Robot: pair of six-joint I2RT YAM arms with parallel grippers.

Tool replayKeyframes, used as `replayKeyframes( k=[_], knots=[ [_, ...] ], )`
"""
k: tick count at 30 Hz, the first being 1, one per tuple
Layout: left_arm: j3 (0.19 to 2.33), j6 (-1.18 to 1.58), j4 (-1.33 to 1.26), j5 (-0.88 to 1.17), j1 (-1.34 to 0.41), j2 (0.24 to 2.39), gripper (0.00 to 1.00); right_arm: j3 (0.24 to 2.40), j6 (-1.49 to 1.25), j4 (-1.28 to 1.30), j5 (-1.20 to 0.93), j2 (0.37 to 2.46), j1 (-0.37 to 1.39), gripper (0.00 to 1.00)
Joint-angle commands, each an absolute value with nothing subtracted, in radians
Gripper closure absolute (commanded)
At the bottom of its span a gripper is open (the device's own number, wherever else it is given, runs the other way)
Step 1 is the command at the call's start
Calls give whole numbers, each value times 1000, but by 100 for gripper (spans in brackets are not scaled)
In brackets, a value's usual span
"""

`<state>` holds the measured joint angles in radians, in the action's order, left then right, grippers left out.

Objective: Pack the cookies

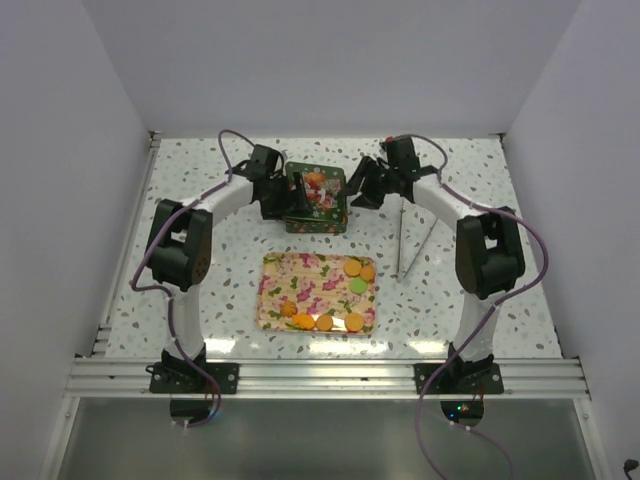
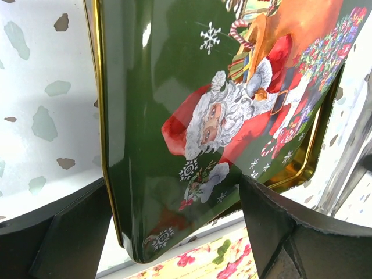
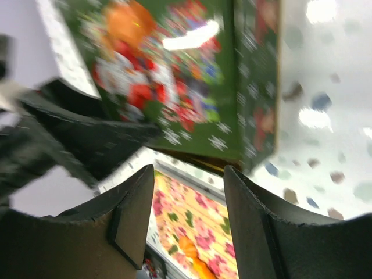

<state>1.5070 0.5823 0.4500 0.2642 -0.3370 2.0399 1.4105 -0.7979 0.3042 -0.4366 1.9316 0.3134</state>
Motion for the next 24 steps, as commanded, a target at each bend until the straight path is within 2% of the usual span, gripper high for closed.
replayKeyframes(
  k=[1,6,24],
  knots=[
    [1505,566,457,278,-339,2008,9,1567,-769,324,-433,1953,302,45],
    [1534,571,460,293,-334,2017,9,1661,-778,334,-434,2000,302,44],
    [1597,575,468,318,-290,2034,7,1723,-804,324,-433,2091,304,44]
  ],
)
